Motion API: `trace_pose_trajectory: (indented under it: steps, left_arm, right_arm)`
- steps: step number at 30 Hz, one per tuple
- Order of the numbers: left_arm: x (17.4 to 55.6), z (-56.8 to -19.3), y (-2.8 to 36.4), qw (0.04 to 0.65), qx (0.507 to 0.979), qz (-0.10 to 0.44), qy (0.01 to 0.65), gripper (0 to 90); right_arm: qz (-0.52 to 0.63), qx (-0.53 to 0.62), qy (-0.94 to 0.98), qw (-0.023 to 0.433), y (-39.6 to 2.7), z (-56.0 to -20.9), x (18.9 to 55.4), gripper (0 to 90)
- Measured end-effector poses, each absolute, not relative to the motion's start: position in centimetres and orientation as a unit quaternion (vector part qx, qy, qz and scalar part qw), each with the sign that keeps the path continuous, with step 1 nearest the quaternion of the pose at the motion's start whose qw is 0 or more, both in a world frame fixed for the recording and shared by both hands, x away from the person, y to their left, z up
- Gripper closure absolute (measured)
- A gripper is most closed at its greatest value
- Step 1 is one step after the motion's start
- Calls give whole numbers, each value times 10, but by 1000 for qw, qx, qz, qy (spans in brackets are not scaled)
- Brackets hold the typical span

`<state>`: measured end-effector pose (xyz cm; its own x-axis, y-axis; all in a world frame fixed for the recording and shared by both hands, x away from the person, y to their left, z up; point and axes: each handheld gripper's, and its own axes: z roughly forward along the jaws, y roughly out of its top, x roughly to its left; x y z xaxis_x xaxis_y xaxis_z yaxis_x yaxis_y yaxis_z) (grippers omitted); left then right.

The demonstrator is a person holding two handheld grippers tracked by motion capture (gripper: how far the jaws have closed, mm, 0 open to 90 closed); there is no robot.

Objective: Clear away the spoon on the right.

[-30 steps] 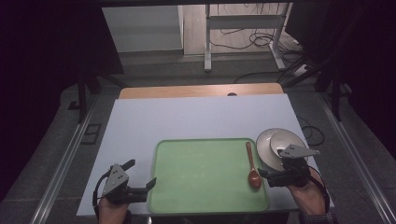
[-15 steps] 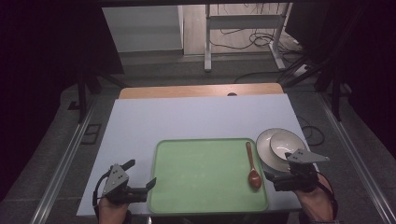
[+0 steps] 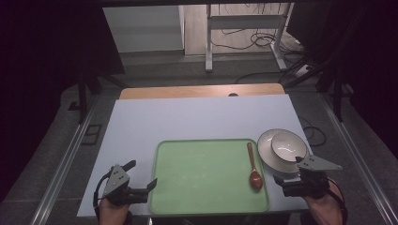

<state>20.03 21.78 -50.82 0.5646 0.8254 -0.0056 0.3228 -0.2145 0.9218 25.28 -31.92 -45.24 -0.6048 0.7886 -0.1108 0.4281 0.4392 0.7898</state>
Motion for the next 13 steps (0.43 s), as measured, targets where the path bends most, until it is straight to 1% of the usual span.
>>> trace_pose_trajectory:
  steps: [5, 13]
  left_arm:
    - [200, -508, 218, 490, 736, 256, 390, 19]
    - [200, -508, 218, 489, 737, 258, 389, 19]
  right_arm:
    - [377, 376, 811, 243, -326, -457, 248, 0]
    - [361, 384, 817, 235, -330, -469, 246, 0]
